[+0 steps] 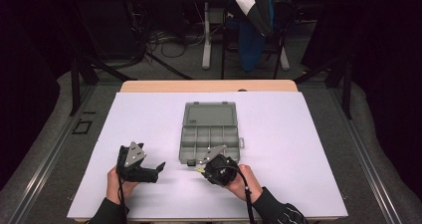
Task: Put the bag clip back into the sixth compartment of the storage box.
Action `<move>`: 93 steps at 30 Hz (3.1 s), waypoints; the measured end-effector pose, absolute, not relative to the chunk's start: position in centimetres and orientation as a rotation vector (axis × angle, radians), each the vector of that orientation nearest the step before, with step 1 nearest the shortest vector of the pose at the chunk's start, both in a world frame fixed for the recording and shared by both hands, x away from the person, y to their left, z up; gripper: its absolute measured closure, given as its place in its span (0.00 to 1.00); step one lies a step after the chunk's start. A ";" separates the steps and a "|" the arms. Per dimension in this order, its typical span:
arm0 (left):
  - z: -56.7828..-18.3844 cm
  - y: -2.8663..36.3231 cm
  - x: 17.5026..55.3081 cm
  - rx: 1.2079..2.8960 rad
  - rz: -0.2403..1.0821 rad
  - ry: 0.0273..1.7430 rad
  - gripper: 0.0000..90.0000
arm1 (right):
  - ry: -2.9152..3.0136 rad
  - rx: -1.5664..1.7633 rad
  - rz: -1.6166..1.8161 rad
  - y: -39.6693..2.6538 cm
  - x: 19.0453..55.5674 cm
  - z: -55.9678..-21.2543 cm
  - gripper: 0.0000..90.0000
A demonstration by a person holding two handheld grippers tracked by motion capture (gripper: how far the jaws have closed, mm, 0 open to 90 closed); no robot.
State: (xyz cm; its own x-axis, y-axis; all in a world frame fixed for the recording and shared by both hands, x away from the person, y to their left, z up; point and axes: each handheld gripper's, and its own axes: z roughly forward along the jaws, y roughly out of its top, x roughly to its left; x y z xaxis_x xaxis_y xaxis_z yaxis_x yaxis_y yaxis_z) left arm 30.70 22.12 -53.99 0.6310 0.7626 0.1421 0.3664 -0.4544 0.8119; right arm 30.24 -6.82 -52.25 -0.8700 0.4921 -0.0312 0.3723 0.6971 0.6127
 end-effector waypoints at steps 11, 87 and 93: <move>-54.0 22.1 30.6 2.068 0.663 0.880 0.00 | 2.687 0.680 0.950 -7.1 29.6 -51.1 0.90; -54.0 22.0 30.8 2.074 0.686 0.909 0.00 | 2.513 0.863 1.083 -7.5 34.4 -48.4 0.89; -53.9 22.1 30.7 2.053 0.701 0.912 0.00 | 2.508 0.926 1.079 -7.1 35.0 -48.7 0.89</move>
State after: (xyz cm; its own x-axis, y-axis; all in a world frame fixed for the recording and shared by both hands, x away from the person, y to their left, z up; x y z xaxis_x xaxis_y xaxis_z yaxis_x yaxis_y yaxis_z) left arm 30.66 22.06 -53.86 0.5924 0.7878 0.1684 0.3653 -0.4490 0.8154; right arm 34.98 -7.09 -48.67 -0.7637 0.6454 0.0138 0.4537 0.5214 0.7227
